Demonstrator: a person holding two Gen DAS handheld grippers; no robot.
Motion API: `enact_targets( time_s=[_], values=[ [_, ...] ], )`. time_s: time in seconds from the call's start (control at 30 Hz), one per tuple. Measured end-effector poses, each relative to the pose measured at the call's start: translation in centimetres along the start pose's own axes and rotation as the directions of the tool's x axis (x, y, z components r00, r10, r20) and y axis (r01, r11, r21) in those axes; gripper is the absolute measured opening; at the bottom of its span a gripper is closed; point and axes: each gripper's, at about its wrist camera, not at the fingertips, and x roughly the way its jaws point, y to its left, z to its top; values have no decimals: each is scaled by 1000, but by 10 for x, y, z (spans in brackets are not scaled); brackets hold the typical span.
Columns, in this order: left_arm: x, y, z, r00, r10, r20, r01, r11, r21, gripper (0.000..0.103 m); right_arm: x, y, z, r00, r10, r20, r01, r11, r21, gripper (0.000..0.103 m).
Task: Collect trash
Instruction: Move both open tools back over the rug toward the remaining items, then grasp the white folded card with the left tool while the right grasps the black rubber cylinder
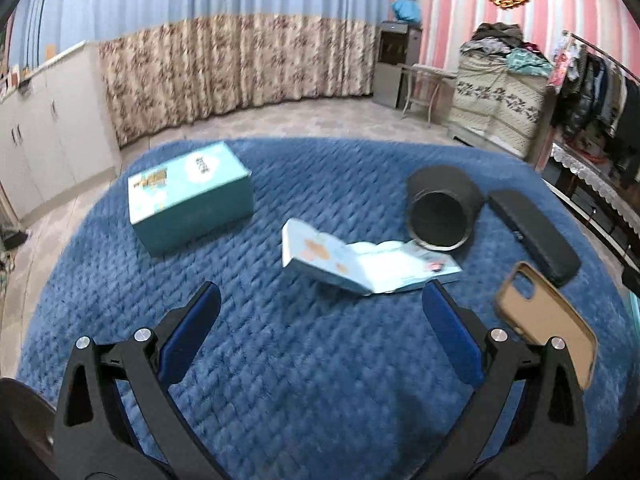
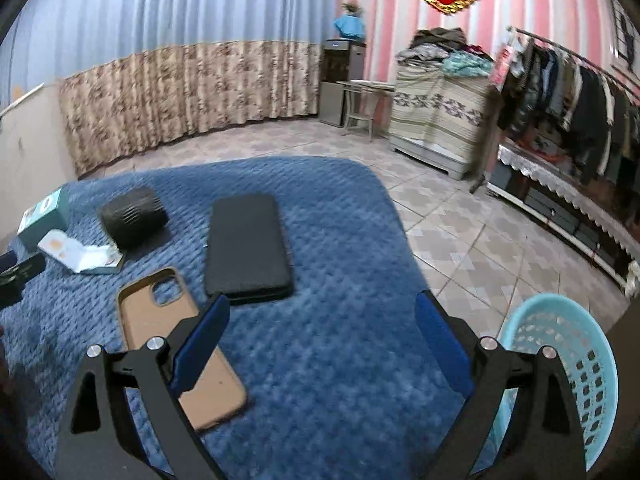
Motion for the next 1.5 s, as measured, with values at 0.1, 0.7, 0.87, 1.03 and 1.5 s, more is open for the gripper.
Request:
enact_targets(
  time_s=[0.1,0.7,0.87,1.03,1.5],
  values=[
    [21,8,7,999,-18,-46,15,999,-51,97,2,9,0,1000,5,-8,-5,1000,-29,92],
    [26,13,19,997,-40,67,47,994,-100,18,10,24,-4,999,39,-34,-41,997,-60,92],
    [9,22,18,988,43,148,-23,991,-131,15,3,33,-6,999,50,-15,-51,994,-97,92],
    [-14,36,18,960,168,226,-130,976,-174,14,-11,44,-4,995,92,28,-88,987,-133,92],
    [-15,49,19,941,277,195,-245,954,-173,14,49,131,32,969,246,-37,-248,949,-196,97]
  ],
)
